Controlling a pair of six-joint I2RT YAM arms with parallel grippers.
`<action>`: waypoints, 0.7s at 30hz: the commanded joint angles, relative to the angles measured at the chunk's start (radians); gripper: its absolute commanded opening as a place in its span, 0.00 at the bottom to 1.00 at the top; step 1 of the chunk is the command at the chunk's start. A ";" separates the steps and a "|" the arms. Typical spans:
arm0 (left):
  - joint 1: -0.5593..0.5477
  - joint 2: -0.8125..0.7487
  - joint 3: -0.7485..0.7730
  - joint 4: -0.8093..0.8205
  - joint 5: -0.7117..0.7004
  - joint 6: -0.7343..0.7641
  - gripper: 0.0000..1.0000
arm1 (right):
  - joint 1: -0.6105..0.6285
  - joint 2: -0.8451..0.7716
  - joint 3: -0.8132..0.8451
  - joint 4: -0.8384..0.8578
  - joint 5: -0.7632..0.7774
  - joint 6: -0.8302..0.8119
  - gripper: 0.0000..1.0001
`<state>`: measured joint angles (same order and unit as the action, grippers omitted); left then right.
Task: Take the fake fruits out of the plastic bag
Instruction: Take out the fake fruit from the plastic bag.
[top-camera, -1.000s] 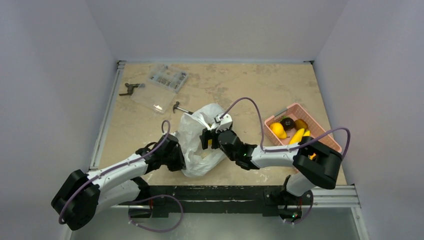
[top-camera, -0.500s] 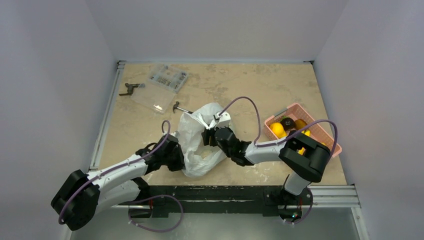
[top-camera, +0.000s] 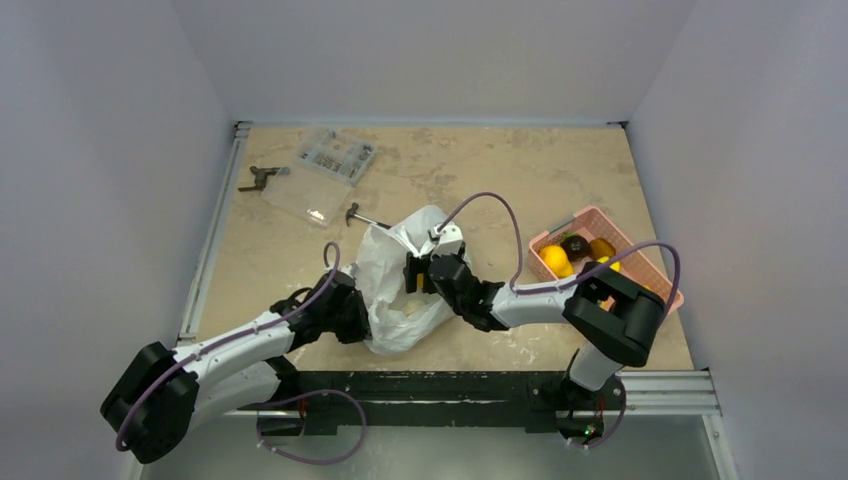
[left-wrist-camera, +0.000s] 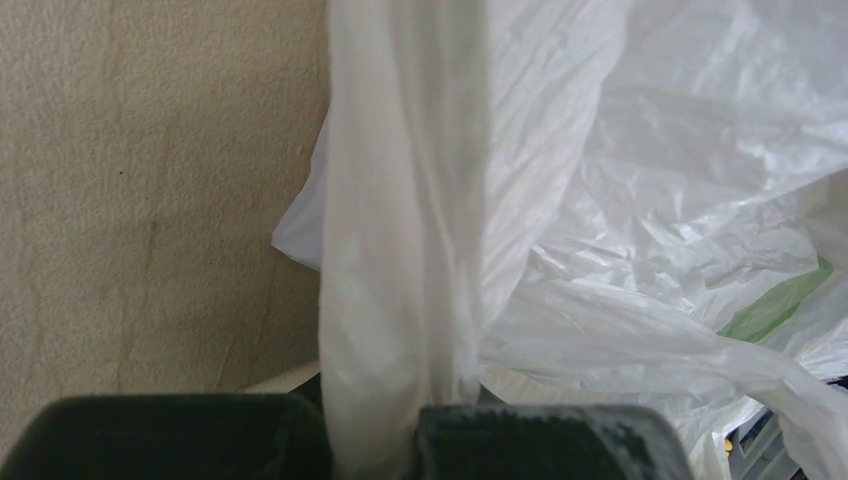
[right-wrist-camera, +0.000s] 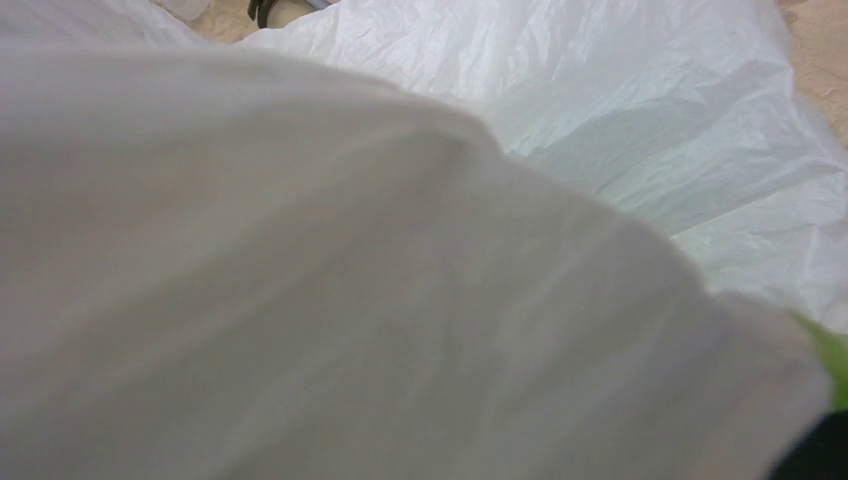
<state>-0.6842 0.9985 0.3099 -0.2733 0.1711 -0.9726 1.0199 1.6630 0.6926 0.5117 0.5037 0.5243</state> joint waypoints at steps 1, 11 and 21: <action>-0.007 0.004 -0.022 0.011 -0.008 0.028 0.00 | -0.004 -0.127 -0.062 0.012 -0.003 -0.025 0.83; -0.006 0.032 -0.024 0.020 -0.039 0.024 0.00 | -0.003 -0.125 -0.098 0.041 -0.004 -0.047 0.63; -0.007 0.015 -0.052 0.032 -0.029 0.019 0.00 | -0.003 -0.006 0.003 0.059 0.011 -0.083 0.70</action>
<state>-0.6857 1.0084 0.2947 -0.2234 0.1783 -0.9764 1.0199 1.6321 0.6350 0.5308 0.5037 0.4671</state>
